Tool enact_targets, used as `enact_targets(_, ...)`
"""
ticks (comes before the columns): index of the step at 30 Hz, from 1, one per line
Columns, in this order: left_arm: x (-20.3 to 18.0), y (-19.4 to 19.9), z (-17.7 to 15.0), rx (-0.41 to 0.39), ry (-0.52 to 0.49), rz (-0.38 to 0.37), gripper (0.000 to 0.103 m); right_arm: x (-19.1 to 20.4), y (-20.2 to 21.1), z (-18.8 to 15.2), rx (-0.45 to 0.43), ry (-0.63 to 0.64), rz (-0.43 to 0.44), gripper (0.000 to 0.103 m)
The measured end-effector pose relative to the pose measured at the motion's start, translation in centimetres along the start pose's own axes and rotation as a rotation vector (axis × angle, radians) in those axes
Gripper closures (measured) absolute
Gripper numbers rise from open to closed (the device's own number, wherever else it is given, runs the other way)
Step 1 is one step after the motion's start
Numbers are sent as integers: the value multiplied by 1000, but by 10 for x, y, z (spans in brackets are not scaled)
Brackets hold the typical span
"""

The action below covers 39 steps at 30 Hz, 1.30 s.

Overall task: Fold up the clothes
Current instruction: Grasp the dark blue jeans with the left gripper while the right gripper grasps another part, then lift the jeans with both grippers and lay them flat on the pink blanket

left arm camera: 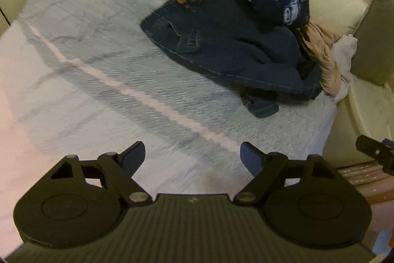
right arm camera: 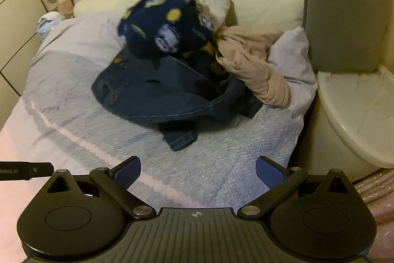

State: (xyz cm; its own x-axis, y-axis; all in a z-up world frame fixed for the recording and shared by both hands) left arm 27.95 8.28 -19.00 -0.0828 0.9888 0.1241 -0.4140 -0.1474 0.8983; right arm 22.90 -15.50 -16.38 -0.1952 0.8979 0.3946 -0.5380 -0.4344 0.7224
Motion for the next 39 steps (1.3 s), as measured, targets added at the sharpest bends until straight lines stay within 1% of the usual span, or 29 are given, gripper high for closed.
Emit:
enact_targets(1,-3,-10,6,14,8,-16,25,-6,-7,4,4,-11,3,0)
enact_targets(4,-7,-46,21,67,79,-67,26,-23,-29,15,14,-64,16,0)
enact_targets(7,-6,-76,35,102,158,-106,27,-41,-51,25,1,-177,62,0)
enact_targets(11,-5,-113,52,129,242,-148,27,-70,-77,30,-42,-463,164,0)
enact_targets(13,-3,-132,60,140,289,-173,27,-87,-90,31,-59,-610,197,0)
enact_targets(17,10,-174,79,152,435,-212,27,-110,-118,34,-106,-876,263,0)
enact_targets(20,23,-203,96,145,580,-228,29,-120,-138,33,-131,-985,297,0)
enact_targets(23,27,-232,111,141,684,-250,29,-121,-154,31,-139,-1032,304,0)
enact_targets(28,23,-280,122,173,838,-309,29,-122,-175,32,-145,-1086,317,1)
enact_targets(29,23,-287,123,179,870,-322,30,-122,-178,34,-150,-1090,318,11)
enact_targets(30,22,-292,124,180,901,-348,42,-120,-180,36,-152,-1086,335,21)
enact_targets(31,21,-294,125,178,924,-382,71,-119,-182,37,-146,-1086,342,41)
enact_targets(32,19,-295,127,179,936,-410,80,-119,-182,37,-142,-1088,340,56)
enact_targets(33,17,-294,129,173,941,-430,92,-119,-182,38,-138,-1091,338,63)
enact_targets(34,17,-288,131,148,925,-429,95,-119,-182,38,-135,-1092,334,73)
enact_targets(35,18,-277,135,109,896,-419,95,-119,-178,40,-136,-1077,325,87)
enact_targets(37,19,-252,143,28,823,-402,96,-116,-168,44,-154,-1034,287,89)
enact_targets(39,23,-219,151,-62,755,-394,97,-105,-153,52,-166,-944,284,91)
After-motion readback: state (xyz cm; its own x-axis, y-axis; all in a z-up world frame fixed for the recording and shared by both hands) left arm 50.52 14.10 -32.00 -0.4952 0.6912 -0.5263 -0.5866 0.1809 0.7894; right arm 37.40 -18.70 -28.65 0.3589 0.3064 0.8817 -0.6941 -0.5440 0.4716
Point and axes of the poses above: each gripper's, at about its wrist camera, not at the fingertips, and y roughly against the way its jaws point, x to its left, z to its top, the point moved 9 cm from there along -y, roughly the way its jaws point, and after that the axes turned 12 degrees about z, right-handed, at the moved point
